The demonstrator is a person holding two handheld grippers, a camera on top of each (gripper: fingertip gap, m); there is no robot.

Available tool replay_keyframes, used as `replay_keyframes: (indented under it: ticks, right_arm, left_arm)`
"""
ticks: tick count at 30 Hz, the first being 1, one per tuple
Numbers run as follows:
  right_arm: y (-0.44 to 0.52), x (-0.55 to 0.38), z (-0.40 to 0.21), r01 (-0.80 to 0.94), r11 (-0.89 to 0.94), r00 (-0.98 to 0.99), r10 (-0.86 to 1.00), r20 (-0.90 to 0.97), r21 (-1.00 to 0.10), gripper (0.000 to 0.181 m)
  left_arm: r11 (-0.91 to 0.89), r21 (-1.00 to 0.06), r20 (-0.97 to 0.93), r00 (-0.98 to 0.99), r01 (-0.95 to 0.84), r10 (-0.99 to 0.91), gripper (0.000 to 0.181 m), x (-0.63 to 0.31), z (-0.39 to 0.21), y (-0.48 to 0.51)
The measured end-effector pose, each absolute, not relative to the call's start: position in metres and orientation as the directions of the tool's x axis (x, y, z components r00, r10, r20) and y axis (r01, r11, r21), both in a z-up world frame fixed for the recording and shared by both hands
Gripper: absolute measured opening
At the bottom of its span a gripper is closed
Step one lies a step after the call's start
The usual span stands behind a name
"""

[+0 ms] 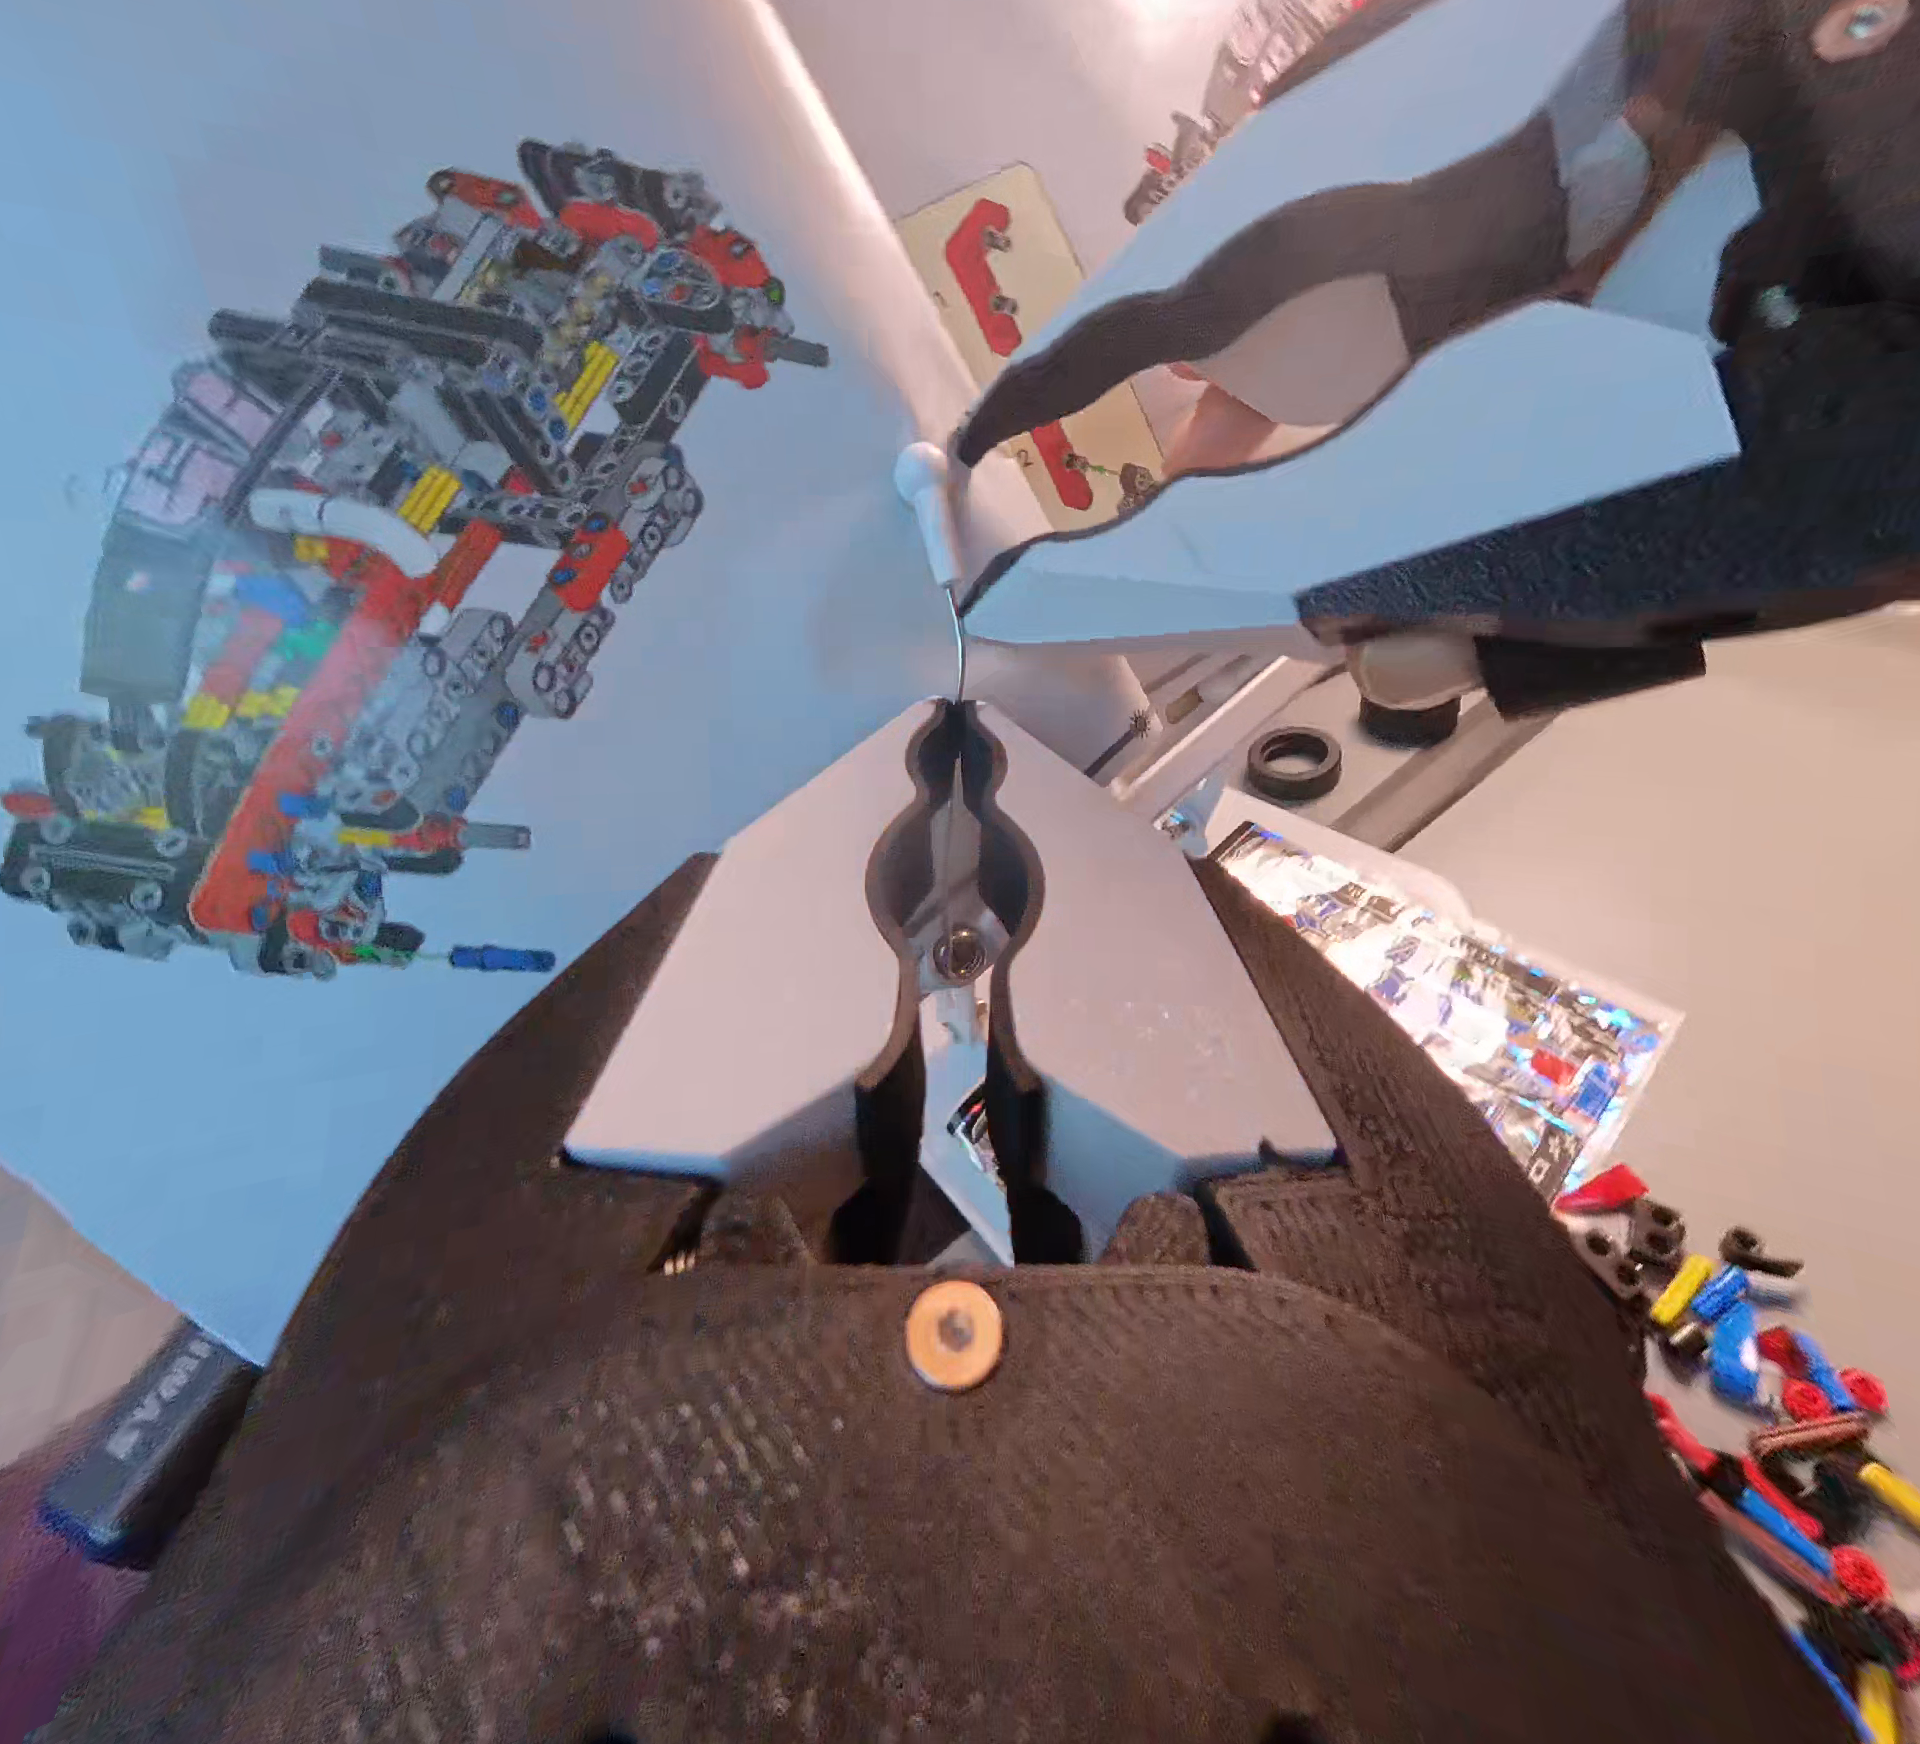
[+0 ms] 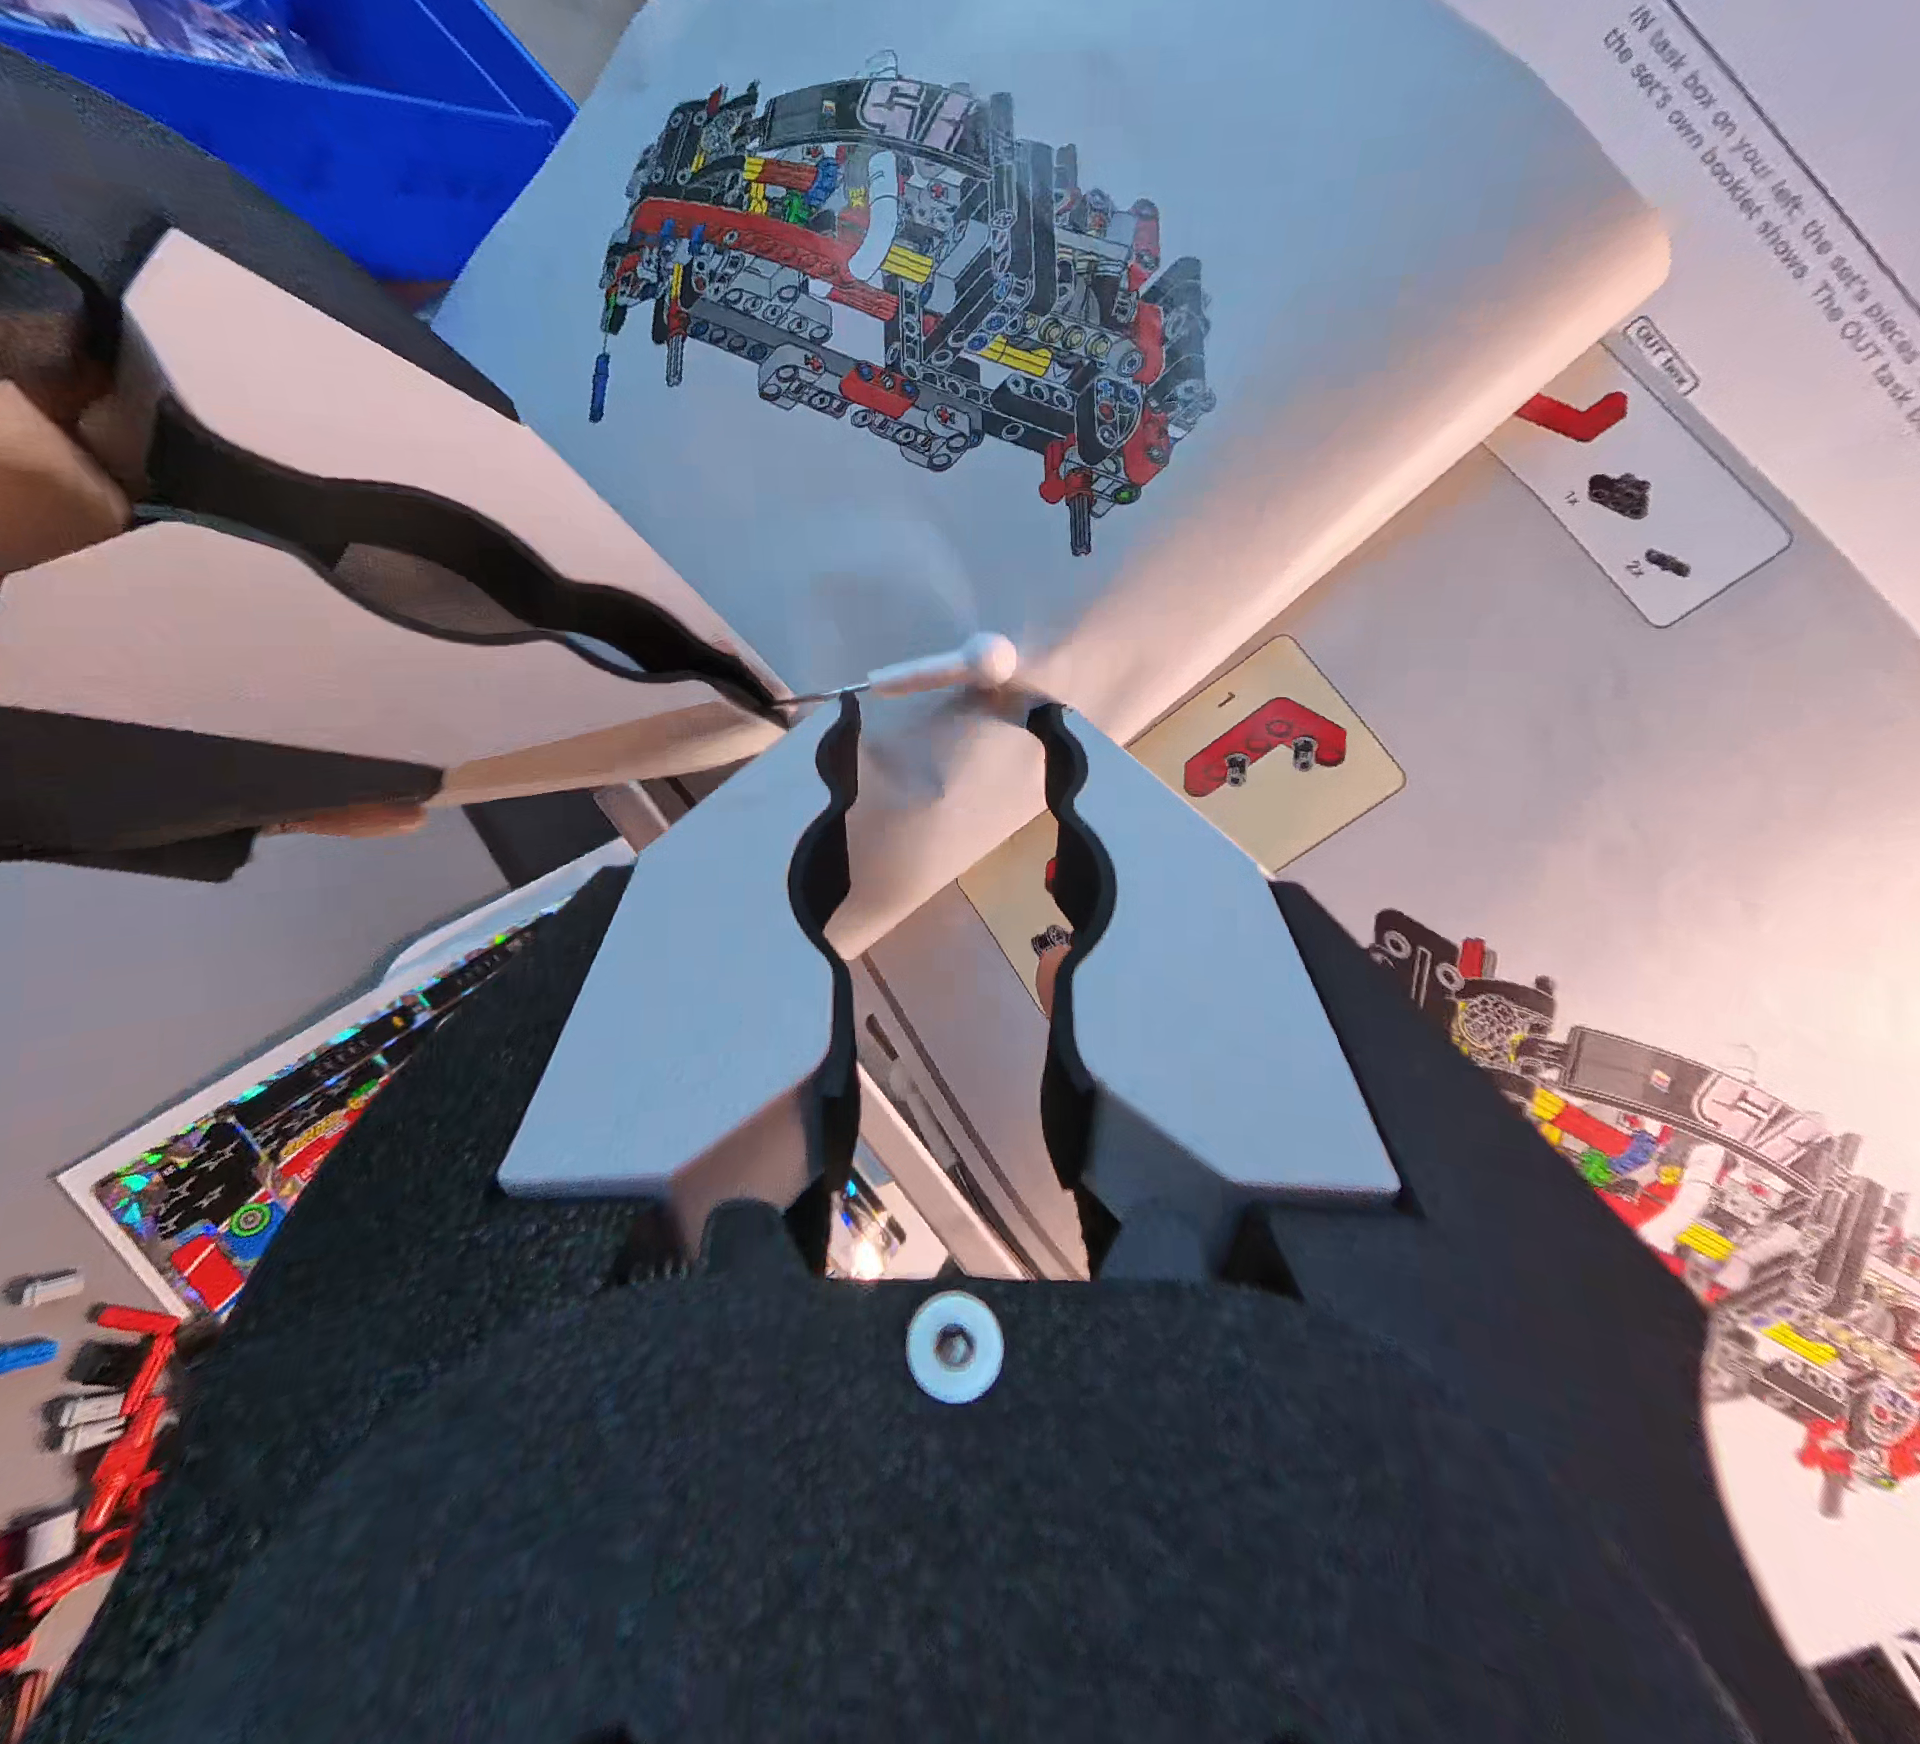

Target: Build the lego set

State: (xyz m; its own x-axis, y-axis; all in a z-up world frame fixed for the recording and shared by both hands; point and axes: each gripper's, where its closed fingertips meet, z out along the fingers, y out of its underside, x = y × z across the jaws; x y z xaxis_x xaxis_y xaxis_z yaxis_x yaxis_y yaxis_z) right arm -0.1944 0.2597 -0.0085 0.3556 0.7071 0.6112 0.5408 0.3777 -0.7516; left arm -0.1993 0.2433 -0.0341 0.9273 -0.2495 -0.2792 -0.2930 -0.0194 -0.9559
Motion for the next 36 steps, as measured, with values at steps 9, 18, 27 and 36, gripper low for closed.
replay_keyframes:
  ticks: [9,18,27,36]
  right_arm:
    - [0.245,-0.195,-0.014,0.522,0.510,0.218,0.695,0.685,-0.684,0.048]
    - [0.242,-0.207,-0.035,0.600,0.700,0.008,0.479,0.878,-0.387,0.060]
    - [0.216,-0.180,-0.006,0.217,0.340,0.146,0.915,0.375,-0.915,0.070]
    - [0.249,-0.112,-0.009,0.175,0.216,0.308,0.915,0.261,-0.961,0.059]
  left_arm:
    - [0.042,-0.980,-0.201,0.942,-0.197,-0.271,0.000,-0.207,-0.030,0.237]
    - [0.034,-0.910,-0.404,0.865,-0.413,-0.297,0.000,-0.199,-0.032,0.238]
    - [0.015,-0.847,-0.510,0.804,-0.532,-0.305,0.000,-0.196,-0.035,0.242]
    - [0.055,-0.607,-0.772,0.572,-0.792,-0.278,0.000,-0.181,-0.047,0.245]
